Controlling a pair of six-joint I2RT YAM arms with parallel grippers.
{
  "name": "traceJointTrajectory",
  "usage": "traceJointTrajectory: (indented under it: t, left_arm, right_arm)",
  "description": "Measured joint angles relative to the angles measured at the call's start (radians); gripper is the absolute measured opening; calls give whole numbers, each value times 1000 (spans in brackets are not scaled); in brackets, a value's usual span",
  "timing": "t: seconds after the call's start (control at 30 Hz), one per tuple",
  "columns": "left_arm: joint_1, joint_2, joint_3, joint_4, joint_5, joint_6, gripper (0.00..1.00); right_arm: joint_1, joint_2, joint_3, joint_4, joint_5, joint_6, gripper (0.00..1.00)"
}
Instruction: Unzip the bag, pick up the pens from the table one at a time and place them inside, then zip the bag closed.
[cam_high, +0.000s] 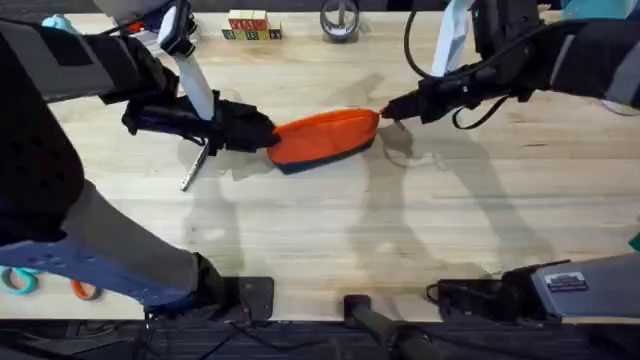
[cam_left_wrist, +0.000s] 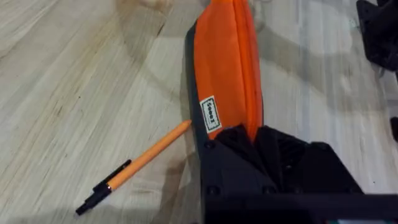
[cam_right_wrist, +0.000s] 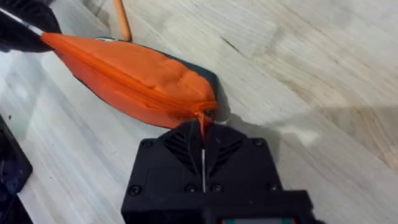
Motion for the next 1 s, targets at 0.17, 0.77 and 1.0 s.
traceJointTrajectory:
  t: [0.17,0.77,1.0]
  left_arm:
    - [0,0,0,0,0,0,42]
    - [0,0,0,3,0,0,42]
    - [0,0,0,3,-1,0,42]
  right_arm:
    - [20,-34,0,0,6,0,31]
    - [130,-42,62,1,35,0,30]
    - [187,-44,66,3,38,0,30]
